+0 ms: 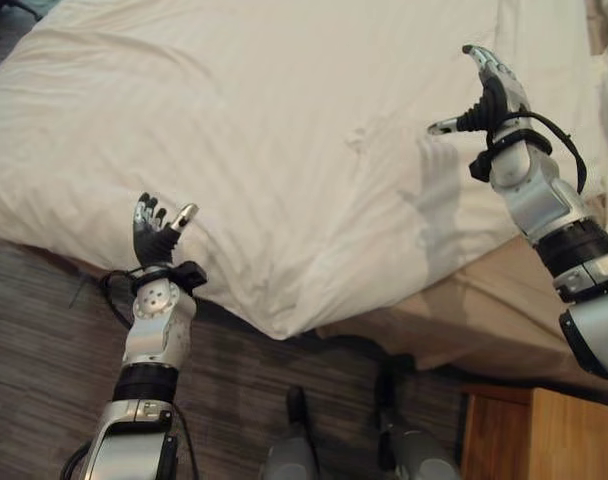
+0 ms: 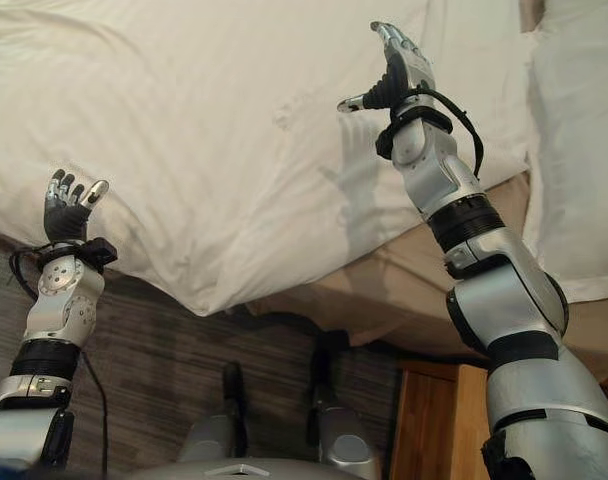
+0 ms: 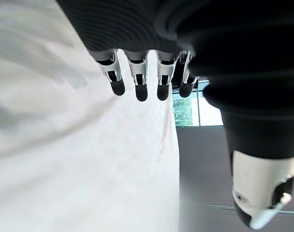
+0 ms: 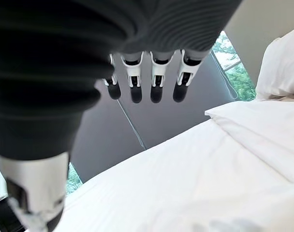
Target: Making the bed.
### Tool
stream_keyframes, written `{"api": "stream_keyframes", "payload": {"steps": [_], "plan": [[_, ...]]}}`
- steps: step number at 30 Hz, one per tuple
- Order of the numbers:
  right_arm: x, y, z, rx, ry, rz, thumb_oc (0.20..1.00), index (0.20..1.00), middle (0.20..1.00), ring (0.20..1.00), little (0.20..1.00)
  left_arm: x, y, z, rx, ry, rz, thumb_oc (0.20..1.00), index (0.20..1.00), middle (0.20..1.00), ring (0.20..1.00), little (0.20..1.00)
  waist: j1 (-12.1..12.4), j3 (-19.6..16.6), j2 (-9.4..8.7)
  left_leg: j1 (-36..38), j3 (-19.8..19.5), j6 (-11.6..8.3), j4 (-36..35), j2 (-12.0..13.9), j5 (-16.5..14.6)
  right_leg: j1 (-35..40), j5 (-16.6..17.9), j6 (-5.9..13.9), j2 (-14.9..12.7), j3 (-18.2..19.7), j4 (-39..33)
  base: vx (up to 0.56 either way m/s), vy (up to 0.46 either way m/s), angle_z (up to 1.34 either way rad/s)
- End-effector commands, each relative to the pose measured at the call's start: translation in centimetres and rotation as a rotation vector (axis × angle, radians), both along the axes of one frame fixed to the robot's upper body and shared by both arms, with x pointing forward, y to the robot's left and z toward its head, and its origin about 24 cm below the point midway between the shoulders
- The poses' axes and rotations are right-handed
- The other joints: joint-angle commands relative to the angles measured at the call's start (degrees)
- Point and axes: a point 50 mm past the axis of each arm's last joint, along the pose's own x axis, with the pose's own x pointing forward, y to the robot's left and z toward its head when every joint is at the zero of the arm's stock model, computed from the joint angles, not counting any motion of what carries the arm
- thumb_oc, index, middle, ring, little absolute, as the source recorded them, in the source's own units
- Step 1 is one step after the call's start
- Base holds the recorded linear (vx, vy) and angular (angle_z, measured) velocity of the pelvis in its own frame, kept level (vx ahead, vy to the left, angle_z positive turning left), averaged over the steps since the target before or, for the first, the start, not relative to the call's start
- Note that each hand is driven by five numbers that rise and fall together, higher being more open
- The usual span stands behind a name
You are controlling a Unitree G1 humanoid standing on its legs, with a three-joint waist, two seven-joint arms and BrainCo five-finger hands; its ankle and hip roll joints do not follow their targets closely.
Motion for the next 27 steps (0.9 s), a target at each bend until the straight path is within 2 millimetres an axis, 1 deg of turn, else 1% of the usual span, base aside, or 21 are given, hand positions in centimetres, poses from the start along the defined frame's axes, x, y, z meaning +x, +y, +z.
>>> {"api": "stream_keyframes", "payload": {"steps": [1, 2, 4, 5, 6, 7, 9, 13, 16, 21, 23, 27], "plan": [[0.3, 2.6, 2.6, -0.023, -0.088, 0.032, 1.000, 1.000, 1.000, 1.000, 1.000, 0.8, 1.5, 3.5, 0.069, -0.101, 0.036, 1.000, 1.000, 1.000, 1.000, 1.000, 0.46, -1.13, -2.01, 3.56, 3.92, -5.96, 0.29, 3.33, 3.32, 0.59, -6.50, 3.25, -4.31, -0.57, 0.75, 0.00, -0.109, 0.01], [0.5, 2.7, 2.2, -0.009, -0.075, 0.031, 1.000, 1.000, 1.000, 1.000, 1.000, 1.0, 1.4, 3.7, 0.071, -0.105, 0.032, 1.000, 1.000, 1.000, 1.000, 1.000, 0.57, -0.99, -1.76, 3.07, 3.92, -6.16, 0.29, 3.51, 3.76, 0.22, -6.46, 3.23, -4.31, -0.81, 0.75, -0.01, -0.082, 0.01], [0.5, 2.9, 2.4, -0.011, -0.077, 0.033, 1.000, 1.000, 1.000, 1.000, 1.000, 1.2, 1.5, 3.9, 0.073, -0.105, 0.039, 1.000, 1.000, 1.000, 1.000, 1.000, 0.60, -0.90, -1.64, 2.55, 3.95, -6.36, 0.29, 3.63, 4.10, -0.22, -6.42, 3.26, -4.24, -0.96, 0.75, -0.01, -0.071, 0.02], [0.8, 3.2, 2.0, -0.006, -0.058, 0.024, 1.000, 1.000, 1.000, 1.000, 1.000, 1.6, 1.3, 4.2, 0.073, -0.110, 0.039, 1.000, 1.000, 1.000, 1.000, 1.000, 0.71, -0.69, -1.26, 1.46, 3.98, -6.66, 0.29, 3.81, 4.76, -1.03, -6.46, 3.32, -4.23, -1.23, 0.75, -0.01, -0.082, 0.06], [0.8, 3.2, 2.1, -0.006, -0.060, 0.024, 1.000, 1.000, 1.000, 1.000, 1.000, 1.6, 1.3, 4.3, 0.073, -0.111, 0.039, 1.000, 1.000, 1.000, 1.000, 1.000, 0.68, -0.78, -1.25, 1.27, 3.92, -6.67, 0.29, 3.82, 4.80, -1.19, -6.44, 3.31, -4.22, -1.28, 0.75, -0.01, -0.101, 0.05], [0.9, 3.8, 2.4, -0.036, -0.060, 0.025, 1.000, 1.000, 1.000, 1.000, 1.000, 2.2, 1.1, 4.5, 0.066, -0.108, 0.037, 1.000, 1.000, 1.000, 1.000, 1.000, 0.59, -0.31, -0.99, 0.21, 4.01, -6.96, 0.29, 3.93, 5.55, -2.18, -6.29, 3.34, -4.13, -1.41, 0.75, -0.01, -0.066, 0.06], [1.0, 4.0, 2.4, -0.051, -0.060, 0.023, 1.000, 1.000, 1.000, 1.000, 1.000, 2.3, 1.1, 4.8, 0.073, -0.116, 0.036, 1.000, 1.000, 1.000, 1.000, 1.000, 0.60, -0.31, -0.89, -0.51, 4.01, -7.06, 0.29, 3.98, 5.79, -2.88, -6.18, 3.35, -4.10, -1.50, 0.75, -0.01, -0.050, 0.05], [0.9, 5.6, 3.3, -0.150, -0.094, 0.026, 1.000, 1.000, 1.000, 1.000, 1.000, 2.7, 0.9, 4.7, 0.069, -0.103, 0.042, 1.000, 1.000, 1.000, 1.000, 1.000, 0.80, 0.51, -0.81, -2.58, 4.22, -7.19, 0.29, 4.33, 6.27, -5.18, -5.73, 3.45, -3.84, -1.24, 0.75, -0.01, -0.053, 0.03], [0.8, 6.5, 4.2, -0.181, -0.134, 0.035, 1.000, 1.000, 1.000, 1.000, 1.000, 3.0, 0.5, 4.4, 0.061, -0.095, 0.039, 1.000, 1.000, 1.000, 1.000, 1.000, 0.82, 0.68, -0.64, -4.41, 4.53, -7.36, 0.29, 4.77, 6.94, -7.06, -5.24, 3.52, -3.64, -1.06, 0.75, 0.00, -0.055, -0.06], [0.6, 7.2, 5.1, -0.188, -0.170, 0.041, 1.000, 1.000, 1.000, 1.000, 1.000, 3.5, -0.3, 5.0, 0.070, -0.116, 0.021, 1.000, 1.000, 1.000, 1.000, 1.000, 0.72, 0.59, -0.23, -6.80, 4.08, -7.36, 0.29, 4.85, 7.81, -9.04, -4.76, 3.65, -3.83, -1.34, 0.75, 0.00, -0.023, -0.01], [0.4, 7.6, 5.8, -0.193, -0.200, 0.040, 1.000, 1.000, 1.000, 1.000, 1.000, 3.7, -0.6, 5.1, 0.076, -0.121, 0.013, 1.000, 1.000, 1.000, 1.000, 1.000, 0.77, 0.72, -0.08, -8.14, 3.88, -7.36, 0.29, 4.79, 8.29, -10.32, -4.30, 3.72, -3.79, -1.22, 0.75, 0.00, 0.000, 0.00], [0.4, 7.9, 5.8, -0.198, -0.208, 0.041, 1.000, 1.000, 1.000, 1.000, 1.000, 3.8, -1.0, 5.2, 0.077, -0.125, 0.007, 1.000, 1.000, 1.000, 1.000, 1.000, 0.88, 0.40, 0.15, -9.69, 3.82, -7.36, 0.29, 4.84, 8.83, -11.76, -3.86, 3.81, -3.83, -1.08, 0.75, 0.00, 0.000, 0.00]]}}
